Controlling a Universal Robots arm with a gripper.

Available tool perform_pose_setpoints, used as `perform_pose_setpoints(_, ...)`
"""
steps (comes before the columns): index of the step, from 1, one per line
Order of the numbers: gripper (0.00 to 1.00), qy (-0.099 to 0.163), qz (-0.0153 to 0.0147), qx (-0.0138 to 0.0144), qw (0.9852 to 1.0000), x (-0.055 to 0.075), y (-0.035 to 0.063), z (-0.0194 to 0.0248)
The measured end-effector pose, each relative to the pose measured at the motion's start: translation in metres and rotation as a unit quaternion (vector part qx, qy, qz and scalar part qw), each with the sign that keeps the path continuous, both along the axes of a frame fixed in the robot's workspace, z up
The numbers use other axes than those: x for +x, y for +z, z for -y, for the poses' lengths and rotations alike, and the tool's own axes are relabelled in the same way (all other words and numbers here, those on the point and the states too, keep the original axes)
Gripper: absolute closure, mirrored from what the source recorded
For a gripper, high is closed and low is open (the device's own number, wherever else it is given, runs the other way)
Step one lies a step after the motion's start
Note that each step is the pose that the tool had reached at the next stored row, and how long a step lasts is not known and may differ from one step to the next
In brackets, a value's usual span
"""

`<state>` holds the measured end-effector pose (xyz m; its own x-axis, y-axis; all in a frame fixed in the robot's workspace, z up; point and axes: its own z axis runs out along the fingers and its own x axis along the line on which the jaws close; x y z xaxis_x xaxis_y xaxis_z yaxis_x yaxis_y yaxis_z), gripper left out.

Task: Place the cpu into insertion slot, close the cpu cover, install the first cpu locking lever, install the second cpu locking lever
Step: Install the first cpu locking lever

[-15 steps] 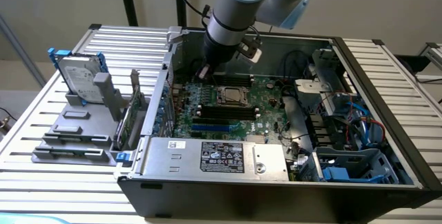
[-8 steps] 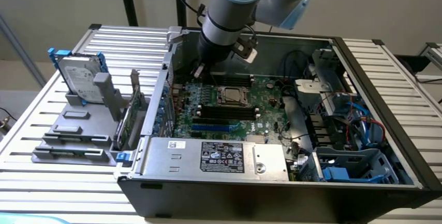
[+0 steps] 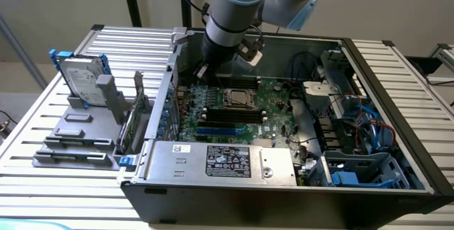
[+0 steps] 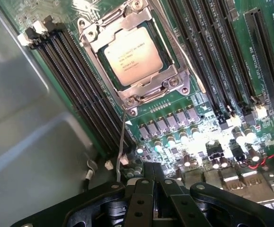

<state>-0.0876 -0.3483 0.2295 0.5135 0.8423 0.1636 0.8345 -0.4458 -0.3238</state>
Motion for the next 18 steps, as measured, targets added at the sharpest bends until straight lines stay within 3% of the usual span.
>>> perform_pose_setpoints(3,0.89,-0.019,0.0000,0.0019,0.9998,0.000,0.0003,0.0000)
perform_pose_setpoints(10,0.89,-0.052,-0.0009,0.0179,0.9985,-0.001,0.0050,0.0001)
perform_pose_setpoints(18,0.89,-0.088,-0.0024,0.0298,0.9957,-0.002,0.0101,0.0007)
